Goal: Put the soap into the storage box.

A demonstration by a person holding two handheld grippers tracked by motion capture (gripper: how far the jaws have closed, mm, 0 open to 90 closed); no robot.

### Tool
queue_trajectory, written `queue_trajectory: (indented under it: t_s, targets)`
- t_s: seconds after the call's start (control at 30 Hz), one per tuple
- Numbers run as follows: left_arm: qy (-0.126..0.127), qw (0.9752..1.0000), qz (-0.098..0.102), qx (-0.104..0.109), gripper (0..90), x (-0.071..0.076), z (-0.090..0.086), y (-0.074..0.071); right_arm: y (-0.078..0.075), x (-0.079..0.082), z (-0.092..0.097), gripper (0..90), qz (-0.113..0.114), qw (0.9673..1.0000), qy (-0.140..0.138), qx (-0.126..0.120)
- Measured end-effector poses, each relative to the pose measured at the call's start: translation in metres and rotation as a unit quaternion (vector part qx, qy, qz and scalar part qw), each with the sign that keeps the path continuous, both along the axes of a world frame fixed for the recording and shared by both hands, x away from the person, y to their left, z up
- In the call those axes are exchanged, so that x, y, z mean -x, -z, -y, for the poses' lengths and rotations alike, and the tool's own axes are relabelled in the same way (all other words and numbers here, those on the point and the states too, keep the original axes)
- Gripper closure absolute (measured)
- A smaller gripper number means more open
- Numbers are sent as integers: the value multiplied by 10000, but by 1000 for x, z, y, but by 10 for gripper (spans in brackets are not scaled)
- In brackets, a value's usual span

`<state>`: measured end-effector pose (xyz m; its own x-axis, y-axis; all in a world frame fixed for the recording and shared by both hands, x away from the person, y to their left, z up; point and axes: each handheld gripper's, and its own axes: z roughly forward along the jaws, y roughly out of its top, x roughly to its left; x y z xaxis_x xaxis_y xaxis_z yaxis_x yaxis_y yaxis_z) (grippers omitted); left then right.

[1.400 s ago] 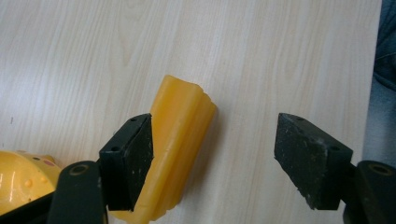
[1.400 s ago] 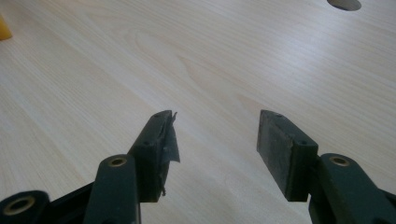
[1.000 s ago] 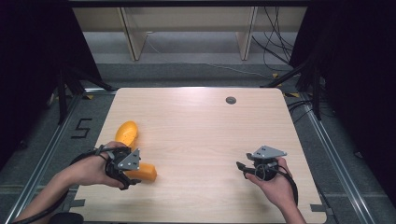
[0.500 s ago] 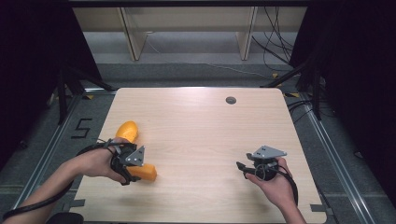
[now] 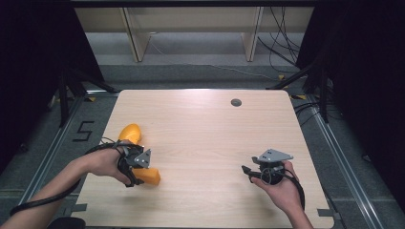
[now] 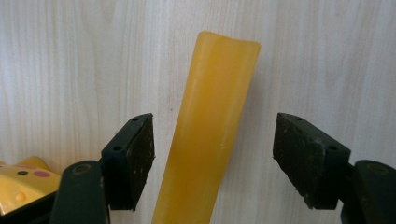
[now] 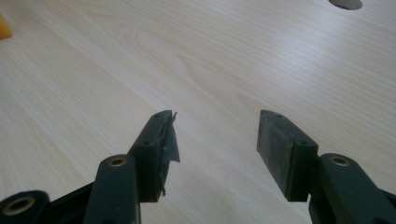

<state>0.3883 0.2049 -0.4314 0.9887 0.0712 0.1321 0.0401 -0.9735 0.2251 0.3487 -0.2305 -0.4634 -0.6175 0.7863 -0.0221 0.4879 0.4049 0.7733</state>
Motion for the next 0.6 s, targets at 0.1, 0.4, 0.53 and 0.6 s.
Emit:
queue_trajectory:
  t_s: [0.1, 0.4, 0.53, 0.6]
  targets:
    - [-31, 10000, -41, -4, 290, -2, 0, 2, 0, 0, 0, 465, -3, 10000, -9, 9]
    - [-46, 9999, -143, -85, 297, -7, 2, 7, 1, 0, 0, 465, -43, 10000, -14, -28]
    - [-36, 9998, -184, -117, 298, -8, 3, 10, 0, 0, -1, 466, -63, 10000, 22, -39]
    - [-37, 9996, -226, -147, 300, -9, 4, 11, 0, 0, 0, 465, -57, 10000, 17, -35]
